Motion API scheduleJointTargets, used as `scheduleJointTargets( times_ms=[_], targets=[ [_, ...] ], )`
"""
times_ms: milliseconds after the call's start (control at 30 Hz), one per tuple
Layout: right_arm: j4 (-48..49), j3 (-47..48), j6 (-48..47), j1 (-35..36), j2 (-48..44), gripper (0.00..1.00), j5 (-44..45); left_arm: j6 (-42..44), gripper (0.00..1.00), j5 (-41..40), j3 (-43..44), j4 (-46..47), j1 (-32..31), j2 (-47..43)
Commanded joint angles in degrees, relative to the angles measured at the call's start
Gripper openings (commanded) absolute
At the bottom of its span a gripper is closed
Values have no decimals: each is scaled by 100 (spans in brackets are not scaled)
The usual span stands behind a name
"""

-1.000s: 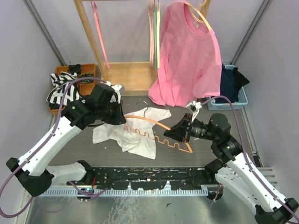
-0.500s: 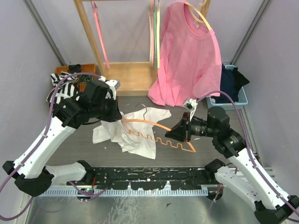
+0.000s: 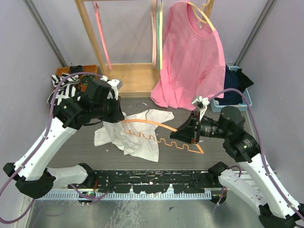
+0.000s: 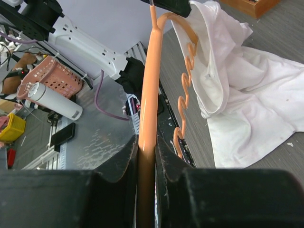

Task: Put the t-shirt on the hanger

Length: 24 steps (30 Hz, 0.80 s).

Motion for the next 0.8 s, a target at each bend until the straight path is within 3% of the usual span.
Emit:
scheduleJointTargets(
  times_ms=[0,100,400,767],
  targets=[
    [892,163,302,15,-83,1,126,50,0,115,297,16,-19,2],
    [1779,-377,796,19,-103,1,250,35,0,180,409,21,-25,41],
    [1887,-687,581,17,15,1,889,-10,0,293,675,-31,-73,177],
    [3298,-1244,1103,358,359,1,1192,-247,0,300,763,183,-306,328]
  ],
)
